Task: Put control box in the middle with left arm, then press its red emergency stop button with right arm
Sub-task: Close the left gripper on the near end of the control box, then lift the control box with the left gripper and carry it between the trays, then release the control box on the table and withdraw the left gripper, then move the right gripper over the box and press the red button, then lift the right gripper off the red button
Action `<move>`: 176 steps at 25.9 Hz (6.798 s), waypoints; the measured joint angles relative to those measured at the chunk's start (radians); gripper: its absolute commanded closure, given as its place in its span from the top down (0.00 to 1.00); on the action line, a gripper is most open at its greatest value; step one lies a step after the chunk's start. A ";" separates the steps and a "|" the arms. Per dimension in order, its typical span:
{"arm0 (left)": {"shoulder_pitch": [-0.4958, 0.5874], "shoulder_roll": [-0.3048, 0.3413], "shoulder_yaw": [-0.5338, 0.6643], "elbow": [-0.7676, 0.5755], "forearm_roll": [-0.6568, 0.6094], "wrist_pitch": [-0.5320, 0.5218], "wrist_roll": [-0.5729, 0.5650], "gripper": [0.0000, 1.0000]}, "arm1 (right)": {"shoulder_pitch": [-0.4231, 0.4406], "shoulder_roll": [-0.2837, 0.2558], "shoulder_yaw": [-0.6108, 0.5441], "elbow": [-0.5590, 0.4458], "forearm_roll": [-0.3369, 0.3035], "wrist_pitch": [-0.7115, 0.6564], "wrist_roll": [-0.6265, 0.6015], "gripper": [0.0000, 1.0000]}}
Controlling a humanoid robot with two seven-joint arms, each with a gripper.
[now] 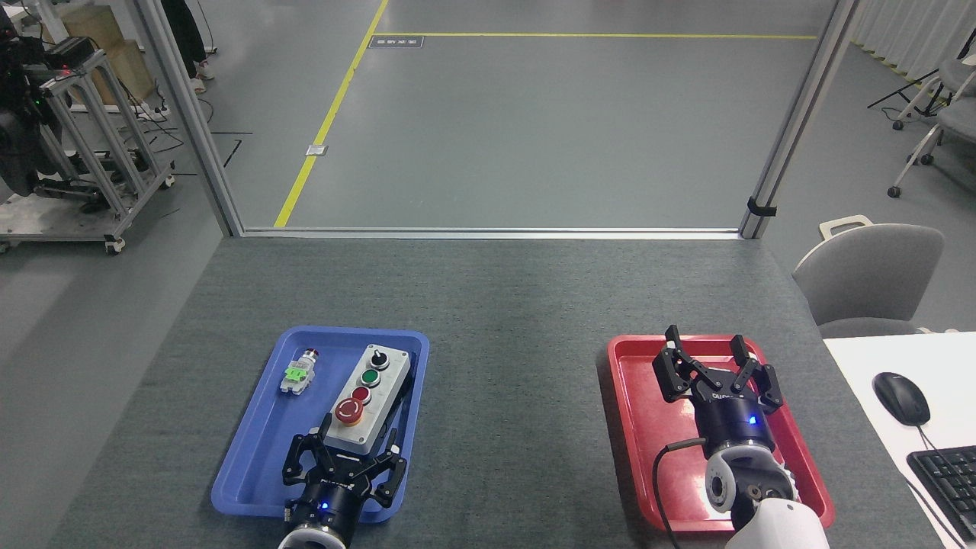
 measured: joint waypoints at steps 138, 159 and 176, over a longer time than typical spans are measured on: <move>0.030 0.081 0.101 -0.344 0.447 -0.132 -0.122 0.99 | -0.073 0.046 0.425 0.265 0.080 -0.287 0.002 0.00; 0.028 0.080 0.096 -0.337 0.447 -0.143 -0.128 0.99 | -0.091 0.065 0.445 0.395 0.134 -0.265 -0.082 0.00; 0.135 0.072 0.091 -0.331 0.446 -0.144 -0.115 0.99 | -0.144 0.026 0.116 0.166 -0.107 -0.161 -0.003 1.00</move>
